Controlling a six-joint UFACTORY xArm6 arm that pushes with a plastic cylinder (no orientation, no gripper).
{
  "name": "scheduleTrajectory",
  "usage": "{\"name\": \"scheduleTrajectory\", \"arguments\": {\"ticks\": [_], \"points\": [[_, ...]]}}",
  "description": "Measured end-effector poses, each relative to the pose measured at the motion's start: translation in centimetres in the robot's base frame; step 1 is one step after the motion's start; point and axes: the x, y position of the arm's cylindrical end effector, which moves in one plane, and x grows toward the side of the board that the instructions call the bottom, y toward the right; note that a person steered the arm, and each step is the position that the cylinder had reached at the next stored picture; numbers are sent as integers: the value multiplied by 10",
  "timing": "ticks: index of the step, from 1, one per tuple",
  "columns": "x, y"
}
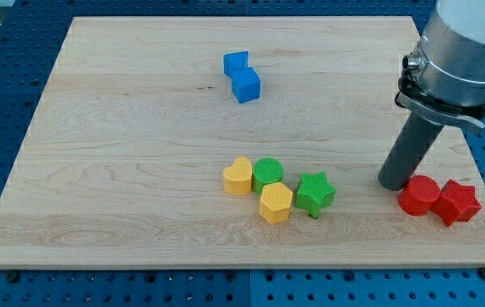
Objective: Slide the blue cube left and down a bit
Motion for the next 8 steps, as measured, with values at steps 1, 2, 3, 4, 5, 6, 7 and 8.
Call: {"name": "scheduleTrajectory", "arguments": {"ticks": [1, 2, 3, 4, 5, 6, 7, 8], "points": [[0, 0], [-25, -11], [-31, -32], [-43, -70], [-59, -83], [-59, -83], [-69, -78], [-111, -76]]}}
